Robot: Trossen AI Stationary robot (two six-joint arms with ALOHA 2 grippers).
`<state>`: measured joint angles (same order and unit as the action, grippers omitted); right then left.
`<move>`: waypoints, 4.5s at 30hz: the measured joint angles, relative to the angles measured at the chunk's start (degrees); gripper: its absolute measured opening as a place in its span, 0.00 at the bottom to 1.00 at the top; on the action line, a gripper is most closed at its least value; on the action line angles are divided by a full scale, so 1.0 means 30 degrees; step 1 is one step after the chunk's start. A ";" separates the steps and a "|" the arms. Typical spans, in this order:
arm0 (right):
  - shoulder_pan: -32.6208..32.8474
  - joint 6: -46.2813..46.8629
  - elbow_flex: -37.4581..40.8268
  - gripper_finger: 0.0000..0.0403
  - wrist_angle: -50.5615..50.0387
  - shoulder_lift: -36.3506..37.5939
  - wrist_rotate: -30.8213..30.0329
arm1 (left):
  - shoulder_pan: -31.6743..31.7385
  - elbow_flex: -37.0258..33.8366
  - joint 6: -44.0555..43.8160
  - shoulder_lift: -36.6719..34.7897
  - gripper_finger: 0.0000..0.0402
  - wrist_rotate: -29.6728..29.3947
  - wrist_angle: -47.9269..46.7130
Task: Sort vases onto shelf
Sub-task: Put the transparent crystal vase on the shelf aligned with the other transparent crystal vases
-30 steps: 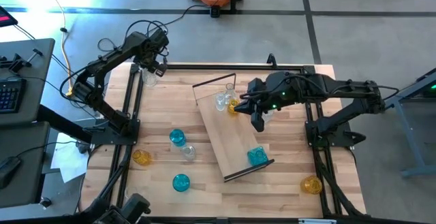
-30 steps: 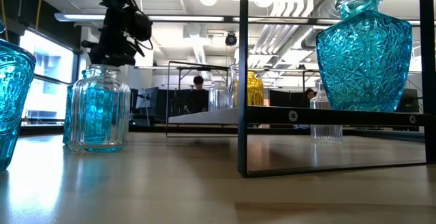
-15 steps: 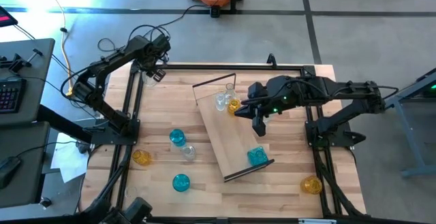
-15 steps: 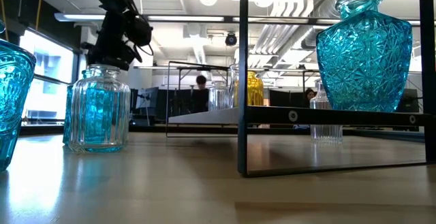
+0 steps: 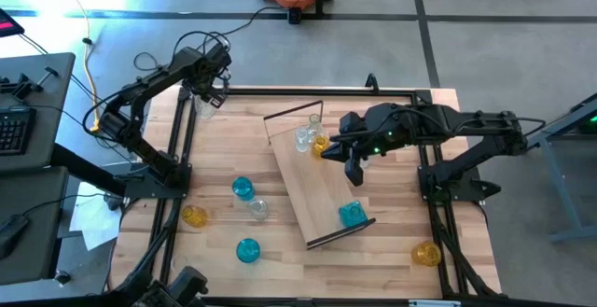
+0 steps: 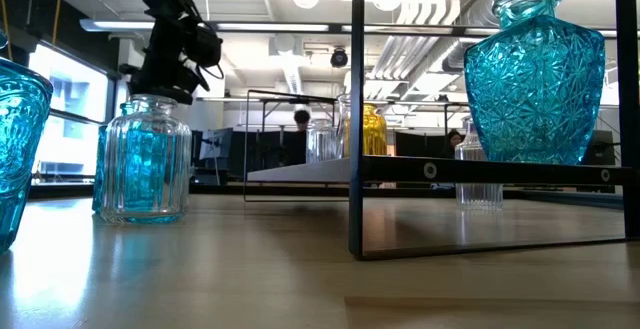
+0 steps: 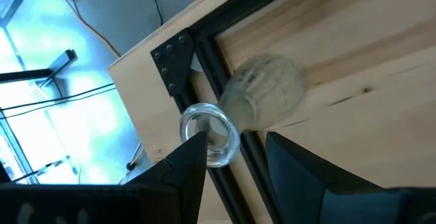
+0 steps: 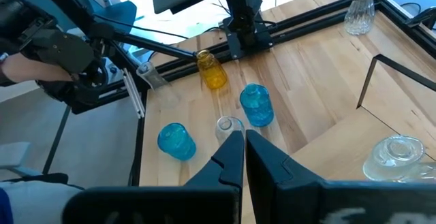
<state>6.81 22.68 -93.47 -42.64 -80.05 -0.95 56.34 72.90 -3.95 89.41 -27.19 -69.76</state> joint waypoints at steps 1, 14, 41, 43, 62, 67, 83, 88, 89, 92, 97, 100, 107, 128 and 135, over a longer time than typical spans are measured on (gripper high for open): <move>0.0027 -0.0001 0.0000 0.00 -0.0001 0.0000 0.0005 | -0.0014 0.0000 -0.0019 0.0000 0.35 0.0074 -0.0035; 0.0044 0.0097 0.0000 0.00 -0.0003 0.0000 0.0022 | -0.0021 0.0000 -0.0262 0.0499 0.35 0.0247 -0.0025; 0.0408 0.0194 0.0000 0.00 0.0004 0.0000 0.0014 | -0.0260 0.0017 -0.0309 0.1008 0.04 0.1133 -0.1750; 0.0408 0.0132 0.0000 0.00 0.0010 0.0000 0.0007 | -0.0387 -0.0058 -0.0253 0.0531 0.04 0.2117 -0.2069; 0.0386 -0.0438 0.0000 0.00 0.0157 0.0000 0.0015 | -0.6664 -0.0022 -0.3226 -0.3961 0.04 0.4937 -0.5687; 0.0364 -0.0412 0.0000 0.00 0.0157 0.0000 0.0015 | -0.9603 -0.0012 -0.4968 -0.4102 0.04 0.6001 -0.5678; 0.0364 -0.0222 0.0000 0.00 0.0165 0.0000 0.0015 | -1.4010 0.0107 -0.7463 -0.4096 0.04 0.6510 -0.3005; 0.0364 -0.0219 0.0000 0.00 0.0167 0.0000 0.0015 | -1.4369 0.1540 -0.7469 -0.3676 0.04 0.6377 -0.2970; 0.0364 -0.0219 0.0000 0.00 0.0172 0.0000 0.0015 | -1.4417 0.1974 -0.7326 -0.3536 0.04 0.6377 -0.2998; 0.0364 -0.0214 0.0000 0.00 0.0179 -0.0005 0.0015 | -1.4592 0.3150 -0.7155 -0.2941 0.04 0.6282 -0.2996; 0.0364 -0.0219 0.0000 0.00 0.0201 0.0000 0.0015 | -1.5131 0.5206 -0.6357 -0.1423 0.04 0.6265 -0.2998; 0.0364 -0.0219 0.0000 0.00 0.0208 0.0000 0.0015 | -1.5451 0.6307 -0.5571 -0.0131 0.04 0.6261 -0.3053; 0.0364 -0.0212 0.0000 0.00 0.0188 0.0000 0.0015 | -1.5543 0.8081 -0.3976 0.2403 0.04 0.4896 -0.4446; 0.0369 -0.0212 0.0000 0.00 0.0150 0.0000 0.0015 | -1.5521 1.1074 -0.0792 0.5794 0.04 0.3411 -0.5000; 0.0364 -0.0212 0.0000 0.00 0.0150 0.0000 0.0015 | -1.5521 1.1074 -0.0489 0.5872 0.04 0.3348 -0.4191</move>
<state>7.90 22.04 -93.47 -42.19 -80.05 -0.91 9.78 106.13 -5.41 107.02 -17.14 -82.34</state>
